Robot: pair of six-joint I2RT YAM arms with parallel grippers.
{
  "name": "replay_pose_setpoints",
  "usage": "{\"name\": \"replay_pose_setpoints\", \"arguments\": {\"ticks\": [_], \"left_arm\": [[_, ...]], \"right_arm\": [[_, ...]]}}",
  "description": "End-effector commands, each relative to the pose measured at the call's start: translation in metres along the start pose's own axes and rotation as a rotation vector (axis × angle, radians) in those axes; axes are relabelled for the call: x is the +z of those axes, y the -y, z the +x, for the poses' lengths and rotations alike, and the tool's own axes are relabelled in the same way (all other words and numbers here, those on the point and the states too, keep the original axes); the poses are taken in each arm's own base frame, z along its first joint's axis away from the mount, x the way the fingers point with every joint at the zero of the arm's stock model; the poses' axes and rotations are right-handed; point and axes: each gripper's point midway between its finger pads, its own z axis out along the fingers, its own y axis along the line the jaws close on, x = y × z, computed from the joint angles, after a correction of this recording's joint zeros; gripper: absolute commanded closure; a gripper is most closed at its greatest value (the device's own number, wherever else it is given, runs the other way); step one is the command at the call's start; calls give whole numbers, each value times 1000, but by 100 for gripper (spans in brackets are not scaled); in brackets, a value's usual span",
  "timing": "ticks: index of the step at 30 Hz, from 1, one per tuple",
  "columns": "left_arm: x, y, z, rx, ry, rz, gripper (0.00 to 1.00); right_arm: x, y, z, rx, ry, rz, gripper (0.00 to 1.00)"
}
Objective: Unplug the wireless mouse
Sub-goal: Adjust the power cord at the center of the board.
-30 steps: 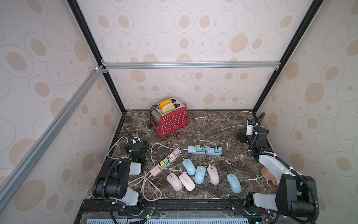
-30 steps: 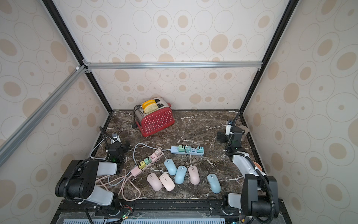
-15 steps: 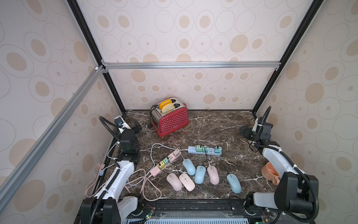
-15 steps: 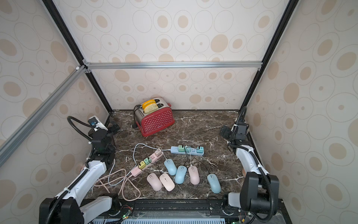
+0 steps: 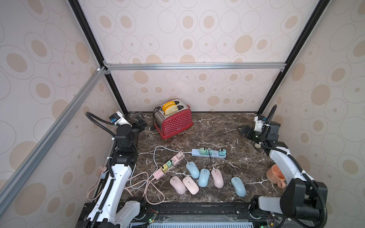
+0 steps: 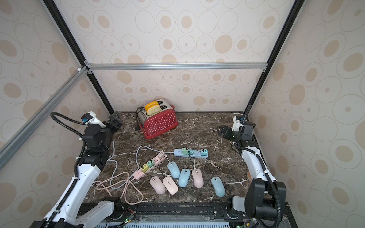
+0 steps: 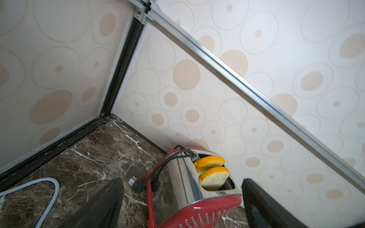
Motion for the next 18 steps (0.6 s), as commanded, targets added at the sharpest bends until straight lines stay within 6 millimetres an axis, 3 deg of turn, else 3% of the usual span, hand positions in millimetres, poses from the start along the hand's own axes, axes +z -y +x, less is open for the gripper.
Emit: {"name": "replay_pose_setpoints", "arguments": {"ticks": [1, 5, 11, 18], "left_arm": [[-5, 50, 26, -38, -248, 177, 13], [-29, 77, 76, 36, -424, 258, 15], [-79, 100, 131, 126, -589, 369, 17], [-131, 115, 230, 264, -821, 462, 25]], "right_arm": [[-4, -20, 22, -4, -91, -57, 5], [-10, -34, 43, -72, -120, -54, 5], [-25, -58, 64, -185, -162, -90, 6], [-32, -55, 95, -239, -221, -45, 11]]}}
